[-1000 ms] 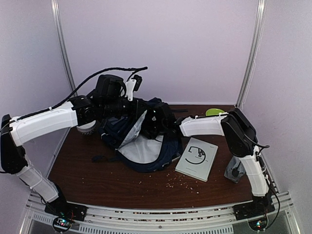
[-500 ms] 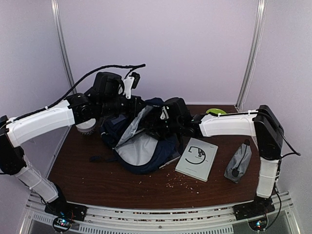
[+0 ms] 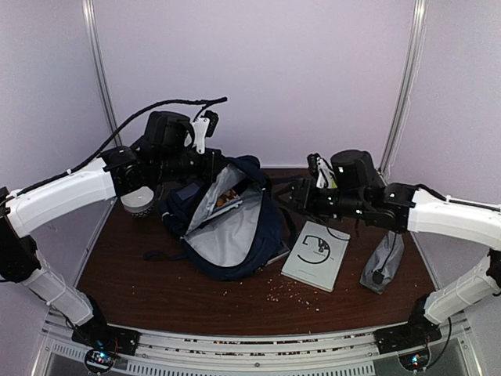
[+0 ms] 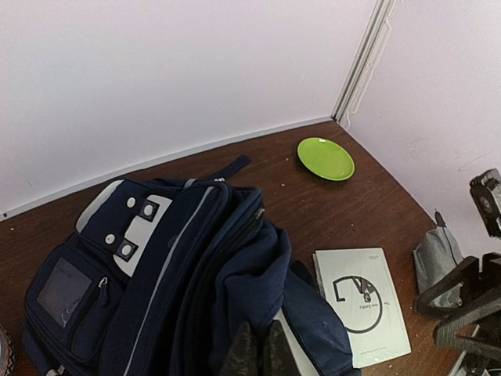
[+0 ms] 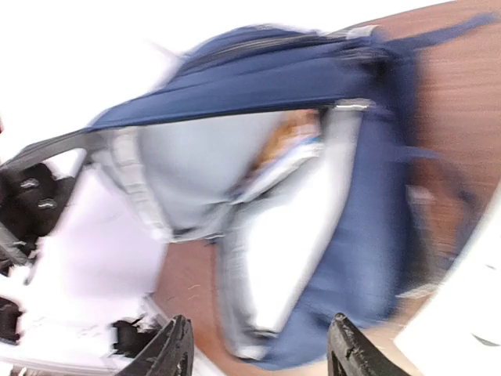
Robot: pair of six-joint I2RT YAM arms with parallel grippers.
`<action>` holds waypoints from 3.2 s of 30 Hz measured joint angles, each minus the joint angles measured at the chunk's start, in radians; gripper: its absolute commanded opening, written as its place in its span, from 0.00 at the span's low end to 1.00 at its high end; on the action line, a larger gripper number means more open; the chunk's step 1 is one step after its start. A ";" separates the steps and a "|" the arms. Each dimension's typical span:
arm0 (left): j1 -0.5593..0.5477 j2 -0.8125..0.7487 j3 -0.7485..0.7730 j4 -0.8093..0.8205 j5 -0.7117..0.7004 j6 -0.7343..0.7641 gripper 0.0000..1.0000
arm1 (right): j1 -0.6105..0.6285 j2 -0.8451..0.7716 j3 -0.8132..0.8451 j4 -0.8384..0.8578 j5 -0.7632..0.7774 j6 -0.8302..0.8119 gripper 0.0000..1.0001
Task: Pack the student bag
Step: Adjust the book in the student bag, then place the student bag at the center of the board, then pick up the book from the center of the board.
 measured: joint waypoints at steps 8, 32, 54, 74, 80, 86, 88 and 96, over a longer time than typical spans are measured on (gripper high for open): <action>0.002 -0.119 -0.139 0.052 -0.001 0.056 0.00 | -0.058 -0.171 -0.389 -0.069 0.248 0.061 0.56; 0.064 -0.309 -0.236 -0.052 -0.097 0.249 0.72 | -0.060 -0.130 -0.461 -0.127 0.349 0.138 0.60; -0.146 0.288 0.066 0.023 0.319 0.020 0.91 | -0.153 -0.167 -0.570 -0.053 0.356 0.182 0.62; -0.216 0.637 0.227 -0.059 0.375 -0.252 0.96 | -0.153 -0.177 -0.684 -0.015 0.291 0.279 0.63; -0.216 0.637 0.181 -0.034 0.325 -0.415 0.96 | -0.153 -0.179 -0.686 -0.014 0.291 0.278 0.63; -0.216 0.661 0.183 -0.027 0.321 -0.471 0.94 | -0.153 -0.179 -0.686 -0.010 0.291 0.274 0.63; -0.216 0.684 0.200 -0.026 0.325 -0.476 0.93 | -0.153 -0.179 -0.686 -0.004 0.291 0.274 0.63; -0.216 0.752 0.275 -0.054 0.329 -0.477 0.90 | -0.153 -0.163 -0.686 0.019 0.266 0.278 0.63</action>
